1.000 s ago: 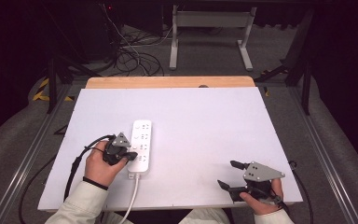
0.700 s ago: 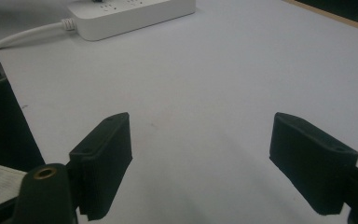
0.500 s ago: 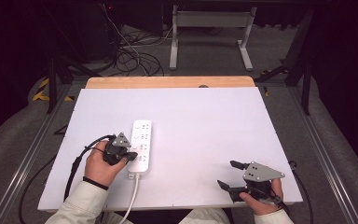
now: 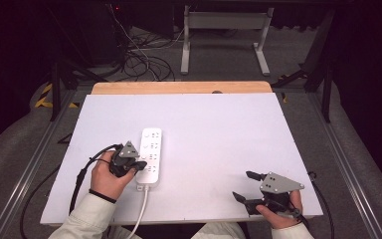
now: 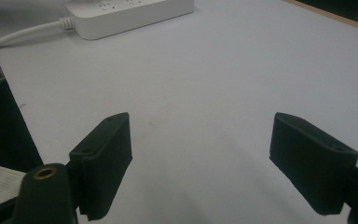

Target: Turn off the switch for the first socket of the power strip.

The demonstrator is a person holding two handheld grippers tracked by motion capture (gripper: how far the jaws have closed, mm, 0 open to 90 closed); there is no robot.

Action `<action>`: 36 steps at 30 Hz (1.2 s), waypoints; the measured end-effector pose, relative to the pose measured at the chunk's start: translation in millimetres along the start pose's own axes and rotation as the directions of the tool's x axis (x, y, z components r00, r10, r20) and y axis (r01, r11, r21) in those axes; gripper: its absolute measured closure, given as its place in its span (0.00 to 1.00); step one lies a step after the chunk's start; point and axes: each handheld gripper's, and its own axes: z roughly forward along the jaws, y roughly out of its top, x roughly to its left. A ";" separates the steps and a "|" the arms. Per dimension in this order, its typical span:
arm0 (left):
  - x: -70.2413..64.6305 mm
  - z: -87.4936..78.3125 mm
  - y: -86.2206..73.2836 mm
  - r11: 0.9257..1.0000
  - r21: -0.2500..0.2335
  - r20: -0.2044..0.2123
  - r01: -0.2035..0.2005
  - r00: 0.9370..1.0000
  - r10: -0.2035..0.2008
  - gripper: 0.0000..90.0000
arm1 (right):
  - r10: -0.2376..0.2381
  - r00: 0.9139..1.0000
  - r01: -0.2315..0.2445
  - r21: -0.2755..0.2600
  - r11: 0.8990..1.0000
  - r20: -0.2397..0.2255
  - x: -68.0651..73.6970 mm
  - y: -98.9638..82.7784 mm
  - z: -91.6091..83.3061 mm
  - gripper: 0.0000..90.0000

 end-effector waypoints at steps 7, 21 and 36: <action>-2.3 -10.6 4.5 1.000 -0.030 -0.005 -0.006 1.000 0.005 1.00 | 0.002 1.000 -0.002 0.002 1.000 0.001 -0.3 -0.4 0.4 0.24; -1.2 -26.8 8.4 0.997 -0.079 0.020 -0.003 1.000 0.005 1.00 | 0.003 1.000 -0.003 0.001 1.000 -0.001 -0.3 -0.4 0.6 0.24; -4.4 -39.0 8.2 0.987 -0.158 0.002 -0.009 1.000 0.009 0.54 | 0.004 1.000 -0.004 -0.001 1.000 -0.003 -0.4 -0.5 1.1 0.24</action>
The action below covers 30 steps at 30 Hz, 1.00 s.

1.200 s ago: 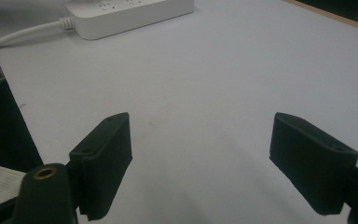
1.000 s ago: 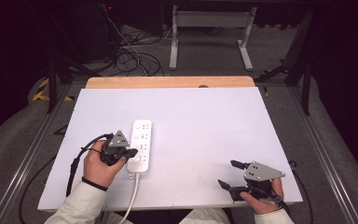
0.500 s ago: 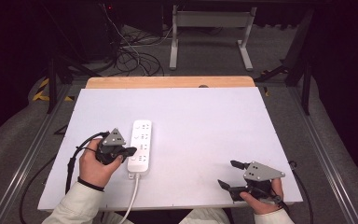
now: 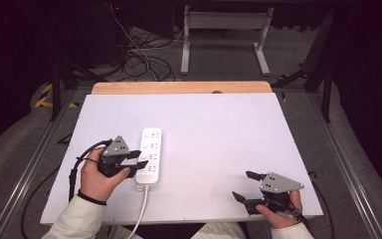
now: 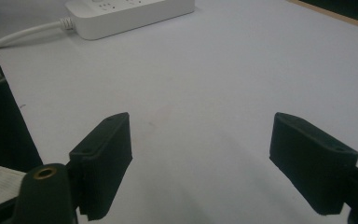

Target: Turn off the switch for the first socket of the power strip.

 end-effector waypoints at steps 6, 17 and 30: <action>-2.3 -13.1 -1.6 0.998 -0.054 -0.007 0.021 1.000 -0.021 0.40 | -0.001 1.000 0.001 -0.001 1.000 0.003 0.0 0.0 -0.8 0.24; -5.9 -38.7 -19.6 0.982 -0.191 -0.031 -0.007 1.000 0.001 0.26 | -0.004 1.000 0.004 -0.001 1.000 0.002 0.3 0.3 -1.0 0.24; -2.3 -55.9 -53.5 0.959 -0.283 -0.049 -0.013 0.999 -0.001 0.21 | -0.004 1.000 0.004 -0.005 1.000 -0.003 0.8 0.4 -1.4 0.23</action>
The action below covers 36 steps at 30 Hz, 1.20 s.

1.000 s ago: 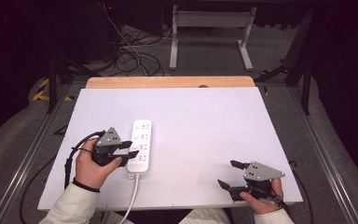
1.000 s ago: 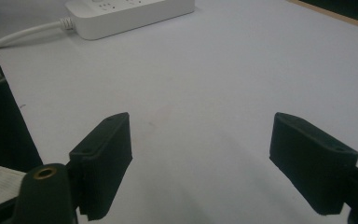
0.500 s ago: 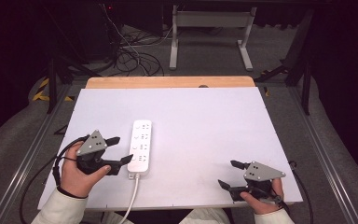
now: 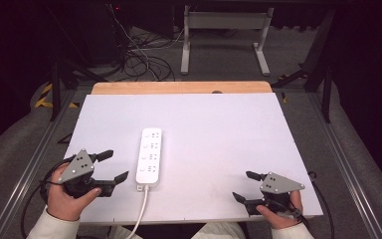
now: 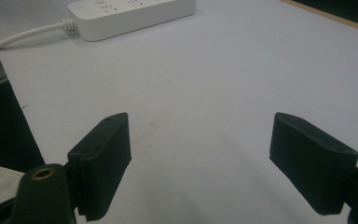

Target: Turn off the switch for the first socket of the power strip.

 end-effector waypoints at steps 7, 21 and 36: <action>6.0 -10.3 -15.5 0.997 -0.074 0.012 0.008 1.000 -0.007 0.19 | -0.003 1.000 0.003 -0.001 1.000 0.000 0.0 0.1 -0.2 0.23; 9.3 -18.5 -52.7 0.991 -0.125 0.029 0.036 0.999 -0.033 0.18 | 0.002 1.000 -0.002 0.001 1.000 0.004 -0.1 -0.2 -0.8 0.23; 11.6 -12.6 -81.4 0.993 -0.085 0.045 0.084 0.996 -0.080 0.19 | 0.000 1.000 0.000 -0.002 1.000 0.002 -0.8 -0.9 -0.1 0.23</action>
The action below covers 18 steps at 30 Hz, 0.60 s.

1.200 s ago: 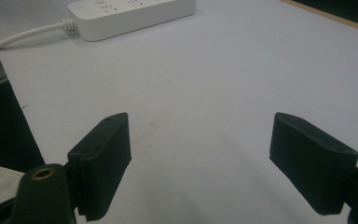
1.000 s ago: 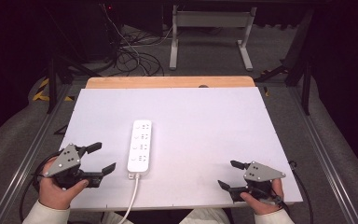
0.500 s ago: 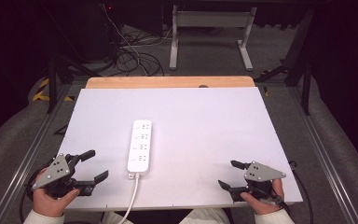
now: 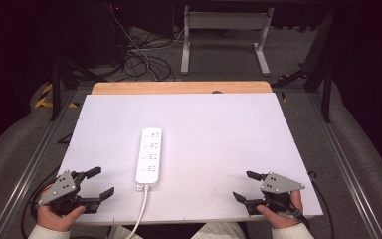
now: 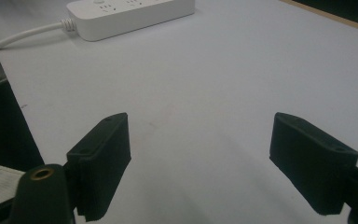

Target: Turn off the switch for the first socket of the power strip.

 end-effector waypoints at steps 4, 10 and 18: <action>-1.3 1.3 -4.4 1.000 0.022 0.005 -0.019 1.000 0.019 0.19 | 0.002 1.000 -0.002 0.000 1.000 0.000 -0.5 -0.4 0.1 0.23; -1.4 2.1 -5.9 1.000 0.020 -0.010 0.003 1.000 -0.003 0.20 | 0.002 1.000 -0.002 0.002 1.000 -0.001 -0.3 -0.5 0.1 0.23; -1.8 -2.3 -2.2 0.999 -0.014 -0.030 0.039 0.999 -0.040 0.22 | -0.003 1.000 0.003 0.004 1.000 -0.001 0.0 -0.2 0.5 0.23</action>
